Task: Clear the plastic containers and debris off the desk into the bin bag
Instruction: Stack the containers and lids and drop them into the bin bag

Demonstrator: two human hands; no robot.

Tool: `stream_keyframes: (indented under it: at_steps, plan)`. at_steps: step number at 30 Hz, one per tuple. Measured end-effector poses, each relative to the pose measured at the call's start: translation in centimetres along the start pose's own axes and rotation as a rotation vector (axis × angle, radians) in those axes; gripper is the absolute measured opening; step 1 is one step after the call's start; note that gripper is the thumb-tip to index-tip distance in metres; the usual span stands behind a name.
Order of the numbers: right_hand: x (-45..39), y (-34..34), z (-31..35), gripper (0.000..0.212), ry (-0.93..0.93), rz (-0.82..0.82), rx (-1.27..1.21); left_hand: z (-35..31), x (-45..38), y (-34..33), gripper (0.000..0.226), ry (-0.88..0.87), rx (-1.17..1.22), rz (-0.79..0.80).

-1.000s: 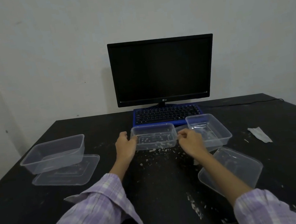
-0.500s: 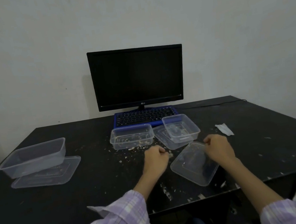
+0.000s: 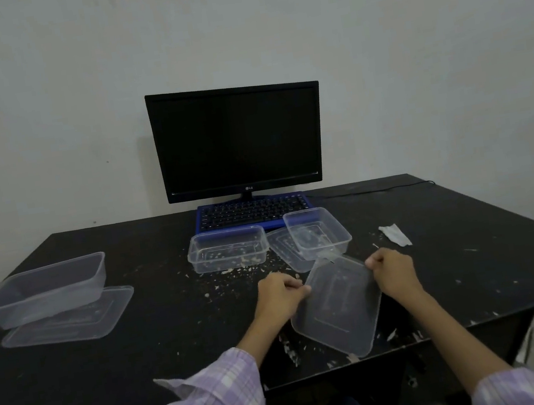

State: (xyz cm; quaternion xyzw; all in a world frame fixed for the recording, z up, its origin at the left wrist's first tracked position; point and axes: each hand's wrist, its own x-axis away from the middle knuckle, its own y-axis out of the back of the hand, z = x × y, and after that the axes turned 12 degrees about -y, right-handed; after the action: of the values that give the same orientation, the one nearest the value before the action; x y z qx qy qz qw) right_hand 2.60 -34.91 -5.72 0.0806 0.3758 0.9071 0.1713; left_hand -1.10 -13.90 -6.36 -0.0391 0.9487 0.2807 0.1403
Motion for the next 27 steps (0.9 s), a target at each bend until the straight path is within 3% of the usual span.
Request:
stream_keyframes:
  at_steps: [5,8,15,22,25,27]
  plan:
    - [1.4,-0.2,3.1,0.013,0.147,-0.004,-0.163,-1.1,1.0,4.3,0.011,-0.076,0.084,-0.041]
    - [2.1,-0.7,5.8,0.01,0.174,0.06,-0.253,-2.2,1.2,7.5,0.011,-0.193,-0.017,-0.114]
    - [2.7,-1.8,12.2,0.032,-0.081,0.375,-0.712,-3.1,-0.1,12.7,0.011,-0.672,-0.459,-0.233]
    - [1.7,-3.2,15.0,0.035,-0.179,0.556,-0.797,-0.6,-1.0,13.6,0.017,-0.916,-0.807,-0.23]
    - [1.4,-3.8,15.2,0.026,-0.173,0.526,-0.815,0.4,-1.3,13.7,0.021,-0.879,-0.771,-0.269]
    - [1.0,-4.4,15.3,0.02,-0.174,0.496,-0.855,0.6,-1.3,13.6,0.045,-0.683,-0.673,-0.289]
